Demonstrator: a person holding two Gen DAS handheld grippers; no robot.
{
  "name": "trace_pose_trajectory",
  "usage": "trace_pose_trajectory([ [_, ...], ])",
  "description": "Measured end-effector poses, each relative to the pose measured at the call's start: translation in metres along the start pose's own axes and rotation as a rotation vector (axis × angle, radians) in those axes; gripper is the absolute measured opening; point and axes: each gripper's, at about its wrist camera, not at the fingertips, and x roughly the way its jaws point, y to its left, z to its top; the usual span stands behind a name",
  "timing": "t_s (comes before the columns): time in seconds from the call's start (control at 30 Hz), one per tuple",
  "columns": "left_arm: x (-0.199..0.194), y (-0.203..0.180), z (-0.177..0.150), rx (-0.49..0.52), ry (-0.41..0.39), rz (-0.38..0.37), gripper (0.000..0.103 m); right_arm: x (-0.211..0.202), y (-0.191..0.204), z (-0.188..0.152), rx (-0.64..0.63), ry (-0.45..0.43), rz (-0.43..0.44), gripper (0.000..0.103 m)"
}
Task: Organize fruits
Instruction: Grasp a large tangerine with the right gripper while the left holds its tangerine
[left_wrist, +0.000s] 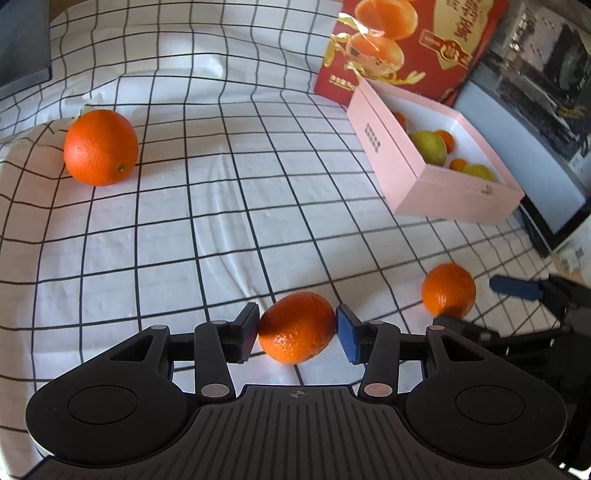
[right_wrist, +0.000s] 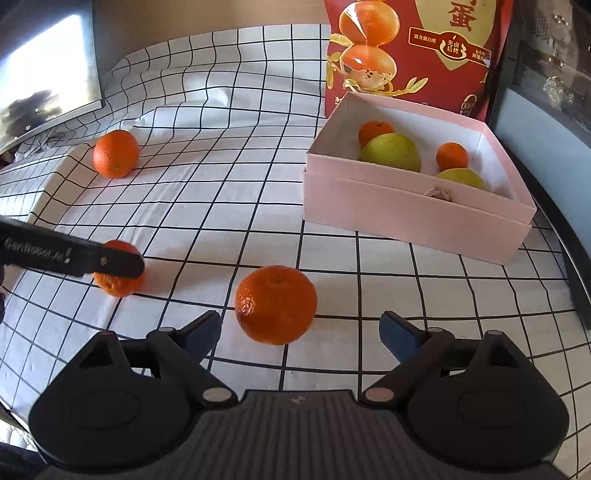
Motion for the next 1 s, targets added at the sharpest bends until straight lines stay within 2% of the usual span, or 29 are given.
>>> trace_pose_trajectory([
  [0.27, 0.005, -0.002, -0.005, 0.023, 0.022, -0.002, 0.050, 0.007, -0.001, -0.003, 0.007, 0.024, -0.017, 0.094],
  [0.4, 0.006, 0.000, -0.007, -0.003, 0.024, -0.025, 0.051, 0.005, 0.004, -0.006, -0.008, 0.016, -0.021, 0.094],
  [0.53, 0.006, 0.002, -0.009, -0.009, 0.018, -0.035, 0.051, 0.003, 0.000, -0.004, -0.010, 0.004, -0.061, 0.094],
  [0.7, 0.005, 0.003, -0.010, -0.019, 0.012, -0.050, 0.051, -0.004, -0.018, -0.007, 0.027, 0.023, -0.043, 0.094],
  [0.87, 0.005, 0.003, -0.010, -0.022, 0.015, -0.047, 0.051, -0.010, -0.016, -0.008, 0.026, 0.016, -0.022, 0.093],
  [0.93, 0.006, 0.002, -0.009, -0.024, 0.025, -0.044, 0.051, -0.005, -0.012, -0.004, 0.041, 0.020, 0.008, 0.090],
  [1.0, 0.007, 0.002, -0.008, -0.033, 0.033, -0.042, 0.051, 0.005, -0.006, -0.001, 0.039, 0.031, 0.032, 0.079],
])
